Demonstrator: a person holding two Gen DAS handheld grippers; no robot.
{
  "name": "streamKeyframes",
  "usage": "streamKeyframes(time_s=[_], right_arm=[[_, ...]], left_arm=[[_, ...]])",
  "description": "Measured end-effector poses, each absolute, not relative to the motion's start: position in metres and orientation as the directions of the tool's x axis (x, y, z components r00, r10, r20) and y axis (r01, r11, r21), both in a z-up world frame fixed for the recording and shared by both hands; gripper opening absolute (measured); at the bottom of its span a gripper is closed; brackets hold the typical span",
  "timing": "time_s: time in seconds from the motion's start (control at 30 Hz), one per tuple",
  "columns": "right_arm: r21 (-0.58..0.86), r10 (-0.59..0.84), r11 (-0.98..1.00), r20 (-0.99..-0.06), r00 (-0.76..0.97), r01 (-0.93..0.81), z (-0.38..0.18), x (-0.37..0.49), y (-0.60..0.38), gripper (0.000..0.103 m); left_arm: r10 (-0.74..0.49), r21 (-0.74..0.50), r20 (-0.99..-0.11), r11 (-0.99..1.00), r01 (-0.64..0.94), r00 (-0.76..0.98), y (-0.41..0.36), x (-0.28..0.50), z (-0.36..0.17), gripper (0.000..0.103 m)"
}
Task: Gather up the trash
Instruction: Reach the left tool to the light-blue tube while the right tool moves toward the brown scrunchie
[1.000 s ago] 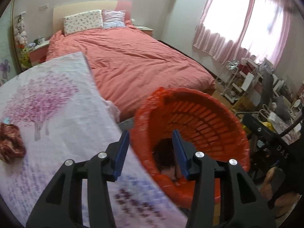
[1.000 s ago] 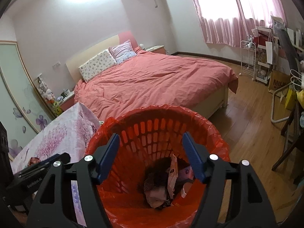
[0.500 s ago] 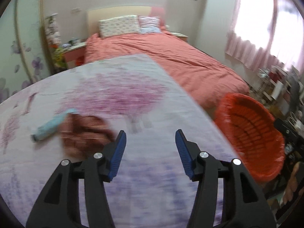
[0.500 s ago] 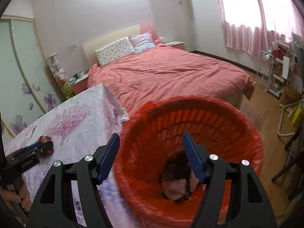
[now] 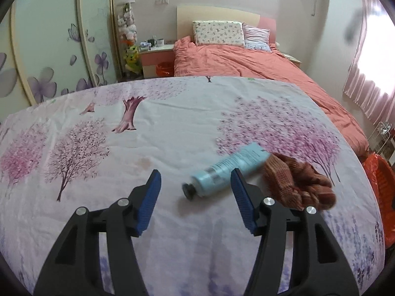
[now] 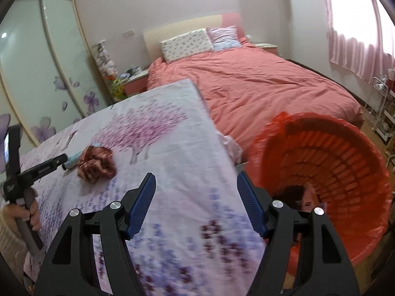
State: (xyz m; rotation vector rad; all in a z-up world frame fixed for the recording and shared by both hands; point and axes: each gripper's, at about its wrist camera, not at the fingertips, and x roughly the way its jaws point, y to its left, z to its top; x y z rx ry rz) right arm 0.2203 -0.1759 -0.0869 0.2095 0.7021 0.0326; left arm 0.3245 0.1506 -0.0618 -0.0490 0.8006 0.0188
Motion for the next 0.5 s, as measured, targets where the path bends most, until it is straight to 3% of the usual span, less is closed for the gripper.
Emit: streamKeyframes(time_s=[0.27, 0.5], right_arm=[[0.176, 0.126, 0.984, -0.666, 0.736, -0.009, -0.092, 0.234, -0.142, 0.068], [0.177, 0.144, 0.984, -0.681, 0.718, -0.029, -0.097, 0.237, -0.127, 0.068]], left_arm=[[-0.085, -0.041, -0.745, 0.996, 0.082, 0.662, 0.142, 0.345, -0.074, 0.058], [-0.185, -0.101, -0.775, 0.980, 0.170, 0.604, 0.125, 0.344, -0.081, 0.031]])
